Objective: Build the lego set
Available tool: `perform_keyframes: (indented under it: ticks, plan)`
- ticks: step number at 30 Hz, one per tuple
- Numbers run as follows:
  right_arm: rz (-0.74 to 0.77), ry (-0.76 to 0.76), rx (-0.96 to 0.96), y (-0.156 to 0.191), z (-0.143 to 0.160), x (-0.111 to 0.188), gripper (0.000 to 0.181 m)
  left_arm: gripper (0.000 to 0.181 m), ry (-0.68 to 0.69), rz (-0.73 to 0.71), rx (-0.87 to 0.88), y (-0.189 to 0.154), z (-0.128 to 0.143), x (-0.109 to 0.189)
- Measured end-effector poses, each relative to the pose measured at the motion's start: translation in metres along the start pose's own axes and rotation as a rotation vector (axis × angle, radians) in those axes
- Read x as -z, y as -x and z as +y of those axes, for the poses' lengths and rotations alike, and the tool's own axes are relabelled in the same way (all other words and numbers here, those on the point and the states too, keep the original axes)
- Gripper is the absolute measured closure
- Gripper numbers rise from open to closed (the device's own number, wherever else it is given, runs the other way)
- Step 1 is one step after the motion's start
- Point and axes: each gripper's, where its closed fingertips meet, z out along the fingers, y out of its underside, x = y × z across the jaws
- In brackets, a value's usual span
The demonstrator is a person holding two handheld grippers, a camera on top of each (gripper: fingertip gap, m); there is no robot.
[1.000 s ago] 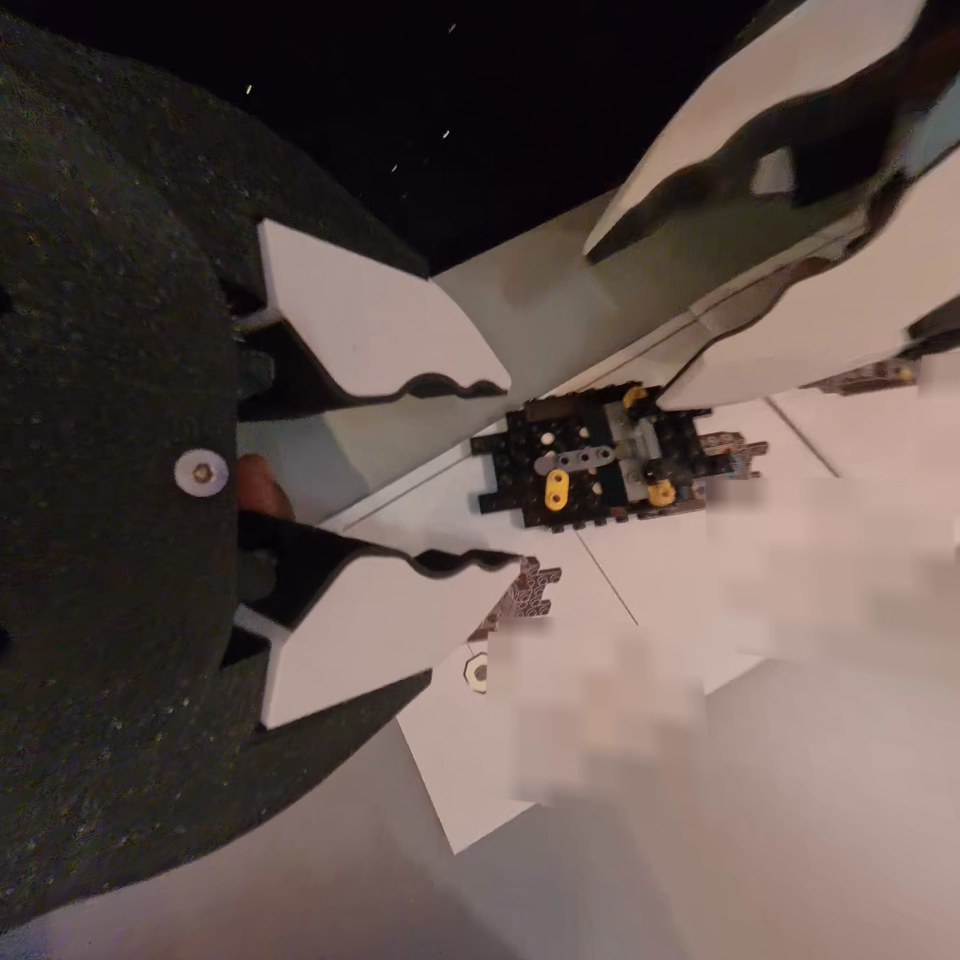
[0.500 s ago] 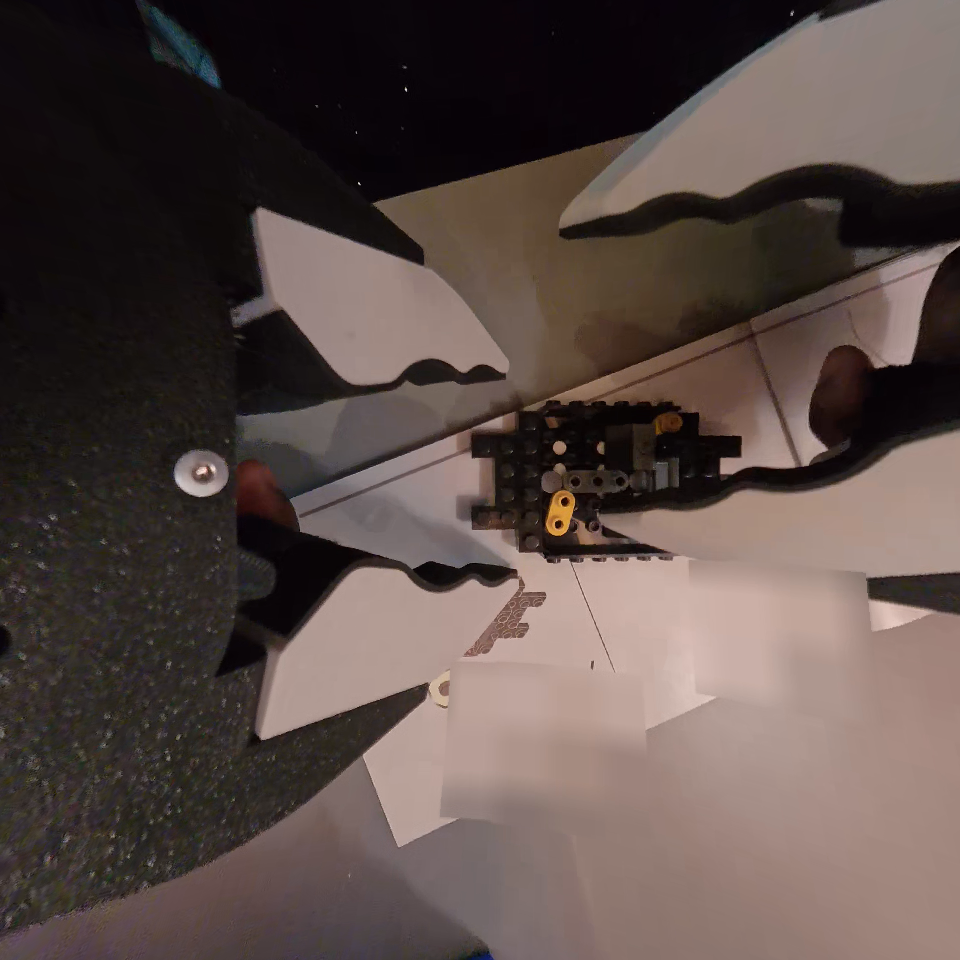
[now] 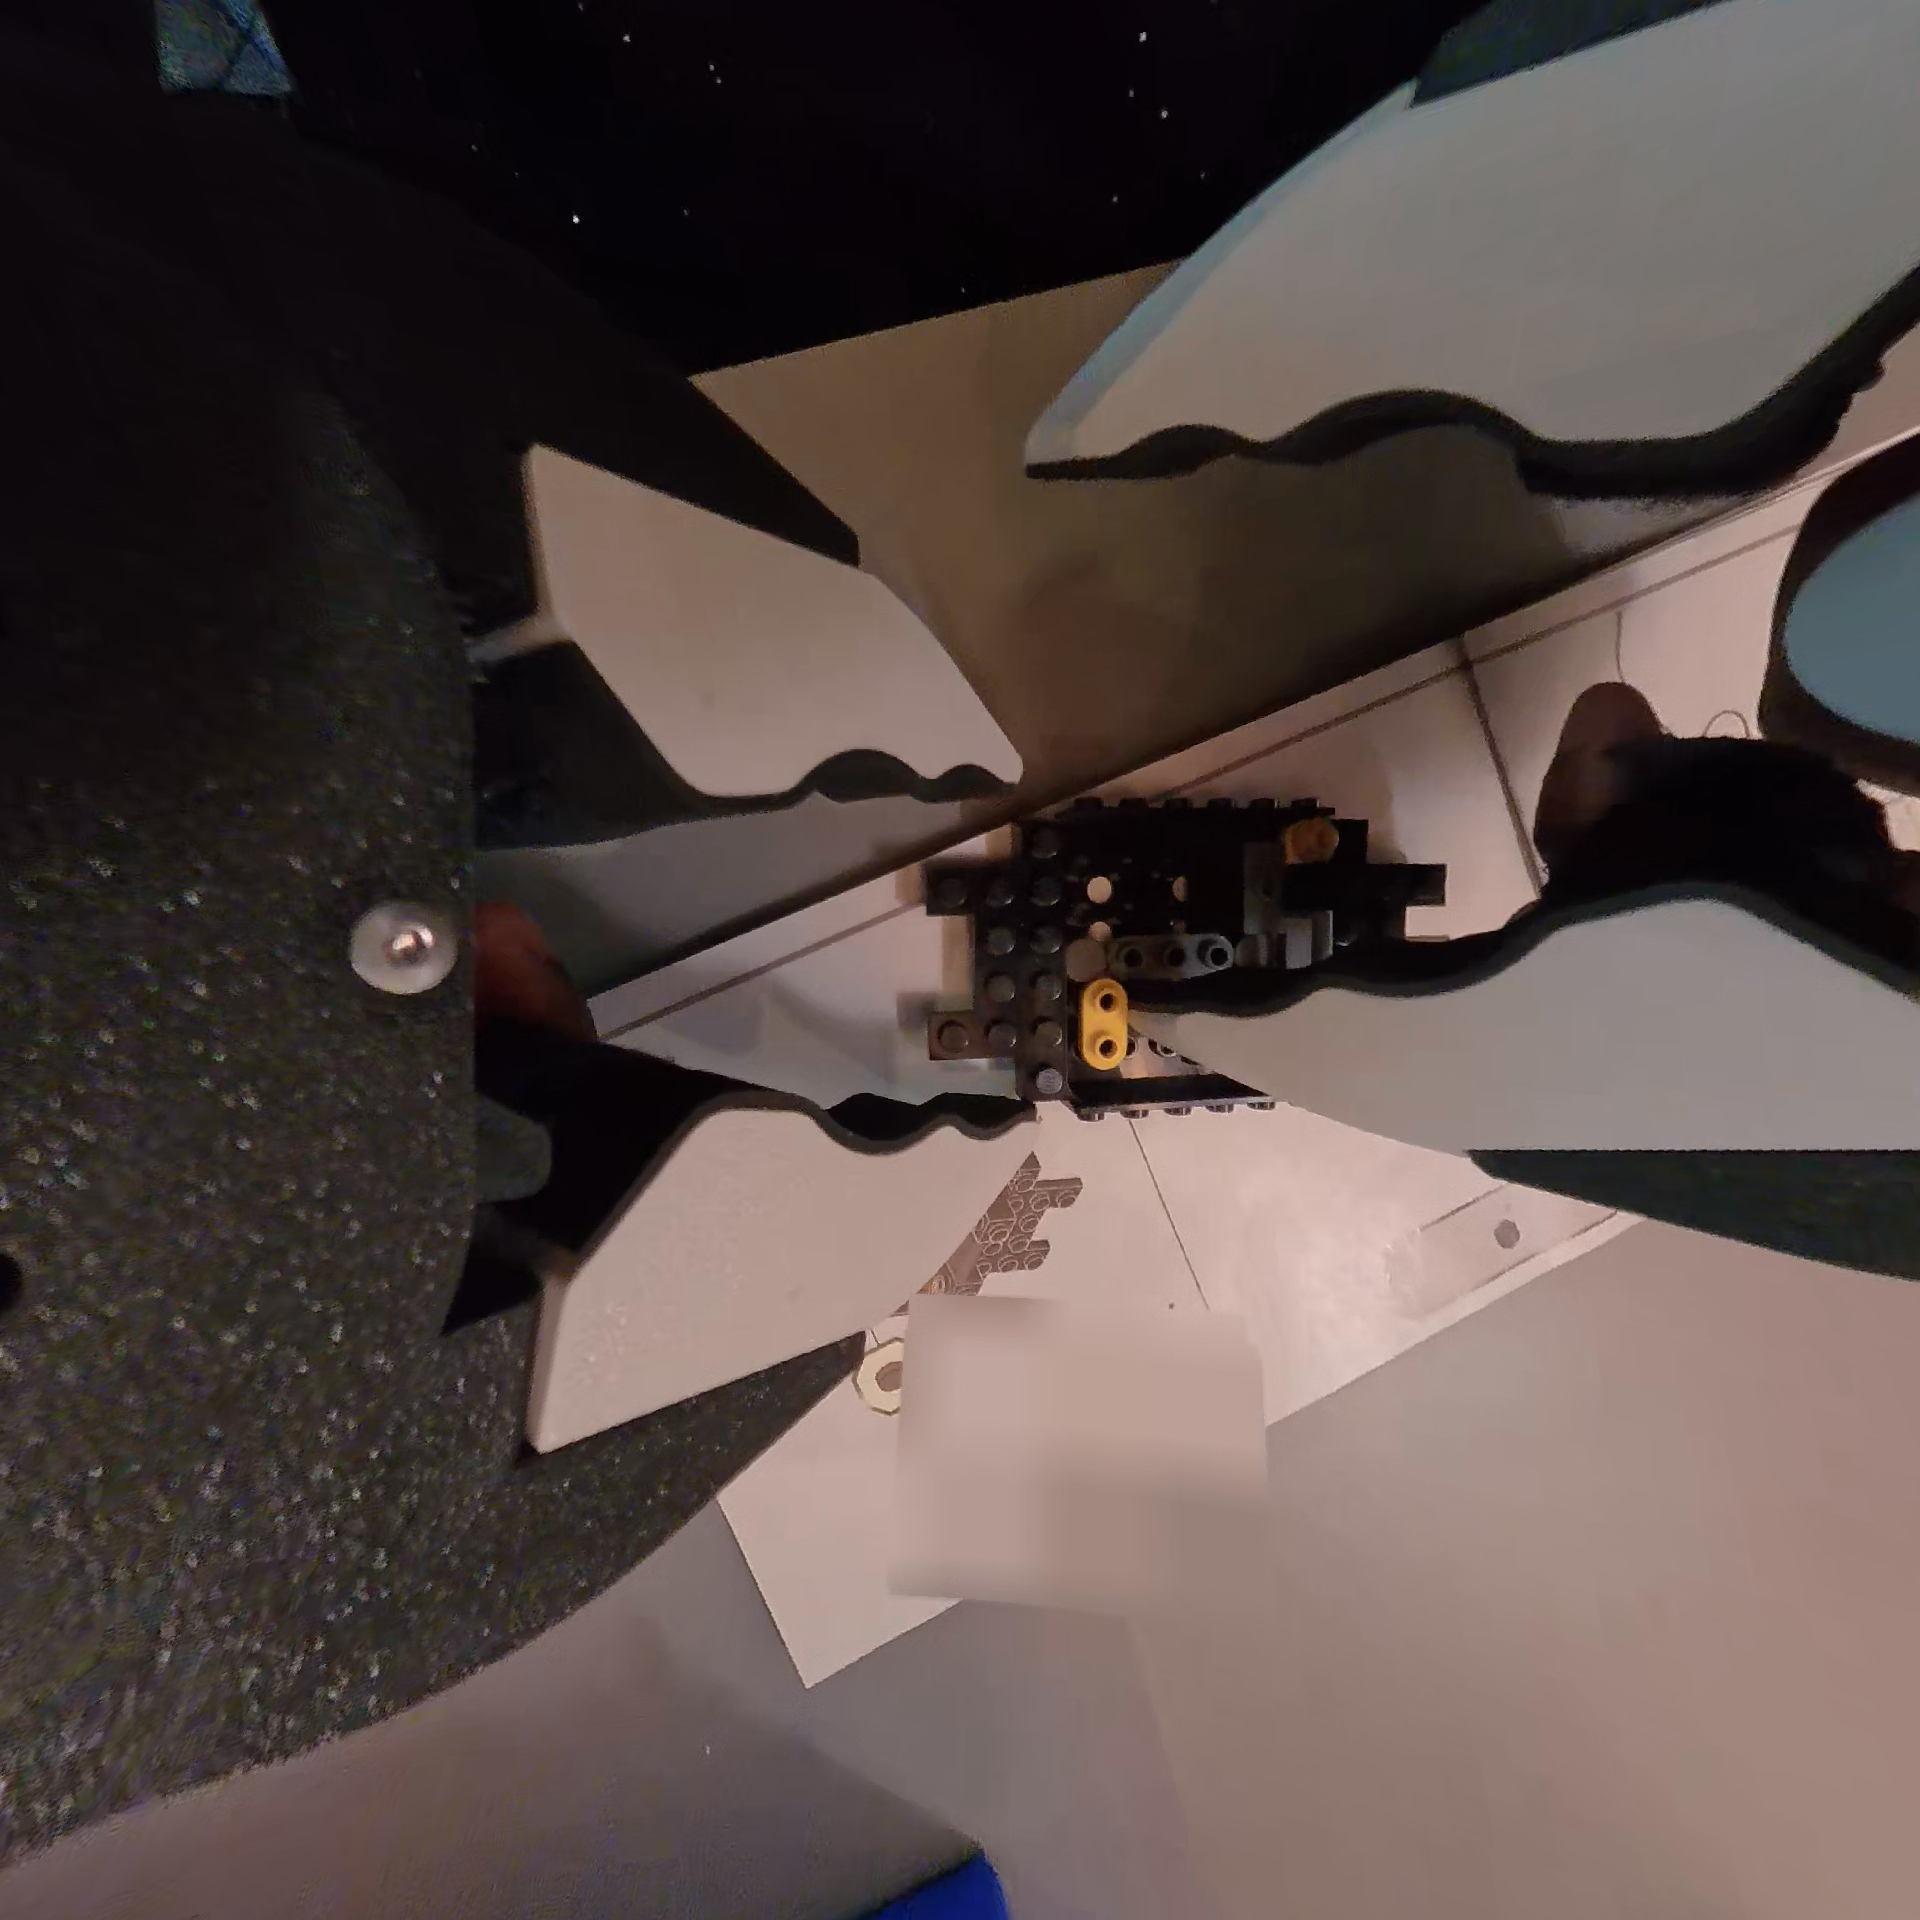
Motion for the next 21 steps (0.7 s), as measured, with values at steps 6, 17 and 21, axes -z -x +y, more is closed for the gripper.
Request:
perform_keyframes:
  ticks: [6, 17, 21]
  plan:
    - [0.005, -0.014, -0.011, -0.001, 0.000, 0.000, 0.129, 0.098, -0.023, 0.000, 0.005, 0.001, -0.004, -0.002]
    - [-0.008, -0.070, -0.020, -0.006, -0.009, 0.015, 0.146, 0.114, -0.118, -0.117, -0.117, 0.011, -0.015, 0.015]
    - [-0.020, -0.079, -0.044, -0.012, -0.020, 0.024, 0.176, 0.143, -0.223, -0.225, -0.115, 0.021, -0.016, 0.036]
